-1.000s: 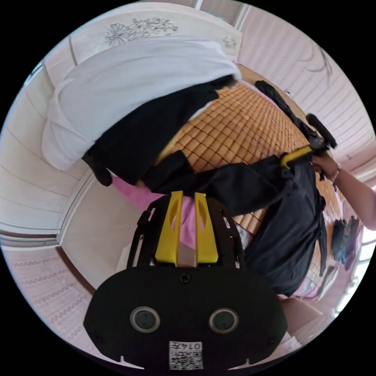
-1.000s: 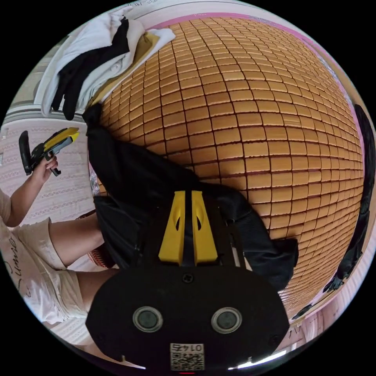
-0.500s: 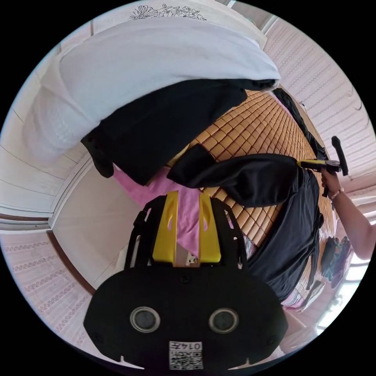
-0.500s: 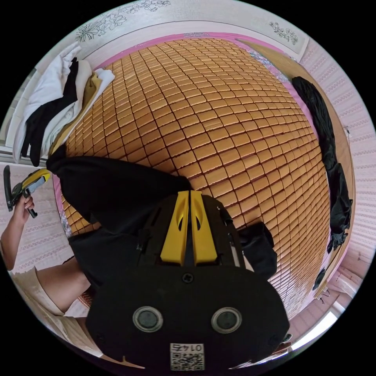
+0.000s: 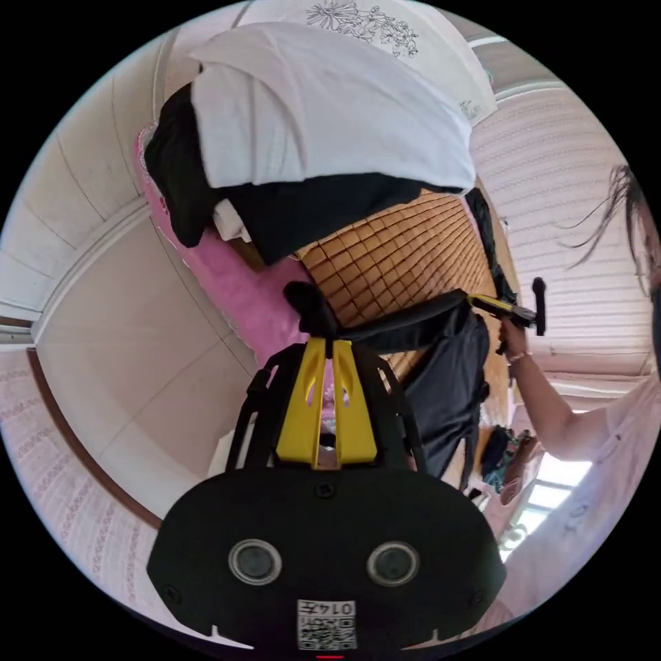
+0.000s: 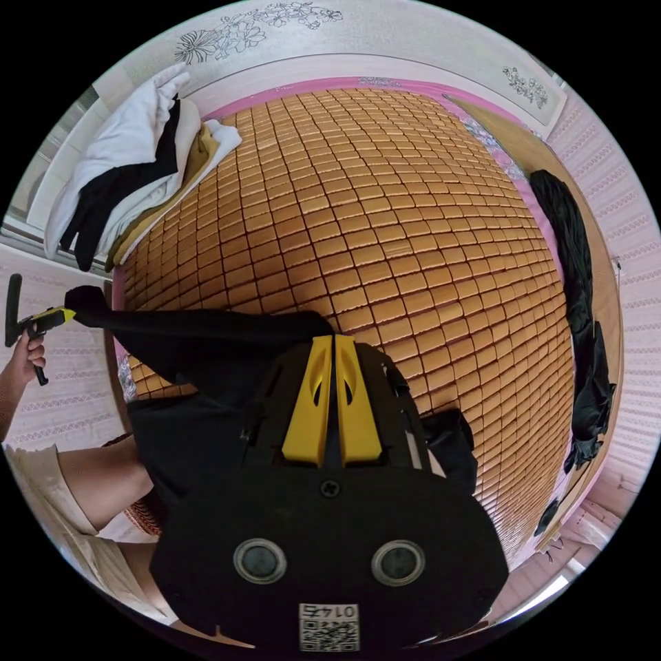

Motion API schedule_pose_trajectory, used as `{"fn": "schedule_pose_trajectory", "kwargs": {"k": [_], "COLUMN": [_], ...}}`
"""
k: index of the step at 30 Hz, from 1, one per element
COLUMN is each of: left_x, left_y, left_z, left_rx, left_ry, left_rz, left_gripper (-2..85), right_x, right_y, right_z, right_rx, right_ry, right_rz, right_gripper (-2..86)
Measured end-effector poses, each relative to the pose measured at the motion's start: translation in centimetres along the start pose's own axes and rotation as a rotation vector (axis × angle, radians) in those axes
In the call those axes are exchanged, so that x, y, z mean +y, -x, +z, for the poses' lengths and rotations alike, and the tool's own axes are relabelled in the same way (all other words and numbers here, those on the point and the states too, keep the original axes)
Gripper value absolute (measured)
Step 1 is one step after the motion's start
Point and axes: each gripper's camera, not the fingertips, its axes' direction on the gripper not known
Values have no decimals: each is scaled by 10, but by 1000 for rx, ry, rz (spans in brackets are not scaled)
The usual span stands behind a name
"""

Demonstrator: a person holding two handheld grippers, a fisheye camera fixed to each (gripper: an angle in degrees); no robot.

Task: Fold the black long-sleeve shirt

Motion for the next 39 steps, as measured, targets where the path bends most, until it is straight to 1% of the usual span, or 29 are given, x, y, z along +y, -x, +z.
{"fn": "schedule_pose_trajectory", "kwargs": {"k": [2, 3, 4, 7, 11, 14, 17, 19, 20, 22, 23, 25, 26, 28, 29, 31, 34, 36, 39], "left_x": [-5, -12, -19, -24, -17, -12, -14, -15, -15, -17, -18, -26, -28, -36, -38, -44, -47, -43, -31], "left_y": [15, 27, 39, 60, 47, 15, -38, -89, -103, -158, -172, -232, -247, -312, -327, -385, -447, -472, -498], "left_z": [-13, -16, -13, 8, 37, 53, 76, 102, 110, 148, 159, 207, 221, 278, 292, 348, 413, 449, 502], "left_rx": [24, -4, -56, -42, -98, -92, -87, -59, -52, -21, -3, 82, 97, 107, 102, 74, 25, -22, -94], "left_ry": [-65, -135, -168, -152, -73, -74, -32, -2, 5, 31, 40, 75, 83, 119, 126, 131, 159, 168, 239], "left_rz": [-75, -116, -165, -247, -193, -68, 134, 345, 401, 607, 652, 807, 841, 973, 996, 1051, 1075, 1080, 1094], "left_gripper": [8, 12, 22, 42, 32, 3, -3, -4, -3, 2, 4, 16, 20, 36, 39, 52, 63, 64, 64], "right_x": [-8, -11, -15, -24, -28, -15, 25, 63, 93, 138, 164, 197, 215, 235, 244, 253, 261, 268, 279], "right_y": [2, 2, 2, 0, -9, -28, -65, -89, -102, -123, -138, -156, -167, -183, -193, -206, -218, -224, -246], "right_z": [-6, -7, -6, -4, -13, -55, -105, -129, -141, -151, -152, -151, -151, -153, -157, -161, -161, -175, -210], "right_rx": [2, 14, 27, 30, -37, -21, 55, 128, 193, 246, 224, 171, 153, 115, 65, -8, -47, -60, -75], "right_ry": [-14, -11, -1, 25, 14, -95, -152, -156, -150, -115, -69, -3, 17, 5, -21, -41, 53, 30, -28], "right_rz": [4, 9, 15, 41, 100, 148, 242, 293, 332, 403, 449, 491, 526, 579, 615, 641, 618, 612, 628], "right_gripper": [1, 1, 2, 4, 13, 26, 43, 47, 50, 62, 78, 107, 122, 132, 130, 116, 58, 20, 8]}}
